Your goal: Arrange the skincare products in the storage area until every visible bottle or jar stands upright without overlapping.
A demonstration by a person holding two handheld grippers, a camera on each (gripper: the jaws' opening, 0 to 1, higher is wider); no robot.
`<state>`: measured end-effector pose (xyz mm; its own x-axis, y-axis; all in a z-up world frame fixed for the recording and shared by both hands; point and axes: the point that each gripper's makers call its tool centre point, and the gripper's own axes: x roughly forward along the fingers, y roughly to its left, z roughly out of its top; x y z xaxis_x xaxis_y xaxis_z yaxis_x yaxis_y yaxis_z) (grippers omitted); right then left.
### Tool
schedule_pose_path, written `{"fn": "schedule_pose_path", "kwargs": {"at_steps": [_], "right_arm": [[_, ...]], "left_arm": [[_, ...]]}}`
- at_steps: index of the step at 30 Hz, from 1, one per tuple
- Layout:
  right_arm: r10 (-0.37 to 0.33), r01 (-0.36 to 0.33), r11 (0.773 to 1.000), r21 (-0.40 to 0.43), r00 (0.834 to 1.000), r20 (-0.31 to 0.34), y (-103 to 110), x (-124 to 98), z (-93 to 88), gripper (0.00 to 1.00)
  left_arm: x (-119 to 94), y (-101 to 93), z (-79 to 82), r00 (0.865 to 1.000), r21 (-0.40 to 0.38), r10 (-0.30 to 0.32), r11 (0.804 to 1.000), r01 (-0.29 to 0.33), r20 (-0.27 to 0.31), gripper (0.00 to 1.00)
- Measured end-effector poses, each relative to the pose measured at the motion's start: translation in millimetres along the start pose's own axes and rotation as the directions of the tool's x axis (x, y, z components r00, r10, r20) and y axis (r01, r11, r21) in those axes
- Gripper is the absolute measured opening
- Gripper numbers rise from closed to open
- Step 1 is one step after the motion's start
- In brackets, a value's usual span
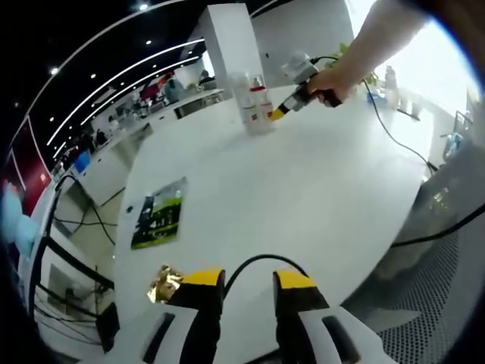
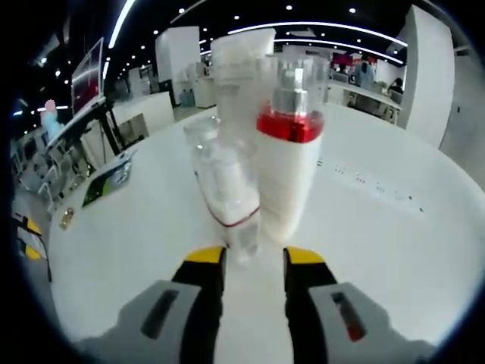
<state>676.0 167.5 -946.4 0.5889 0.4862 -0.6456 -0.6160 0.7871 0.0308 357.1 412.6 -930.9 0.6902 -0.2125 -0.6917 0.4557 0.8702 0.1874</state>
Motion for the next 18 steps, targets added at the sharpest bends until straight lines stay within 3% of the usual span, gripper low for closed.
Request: {"fn": "schedule_pose_path", "kwargs": {"at_steps": [18], "right_arm": [[-0.007,0.007,0.999,0.032,1.000,0.006,-6.3,2.6,6.1,0.31]], "left_arm": [[0.6,0.2,-2.1,1.000,-0.003,-0.001,1.000,0.001,-0.008,0.26]]}}
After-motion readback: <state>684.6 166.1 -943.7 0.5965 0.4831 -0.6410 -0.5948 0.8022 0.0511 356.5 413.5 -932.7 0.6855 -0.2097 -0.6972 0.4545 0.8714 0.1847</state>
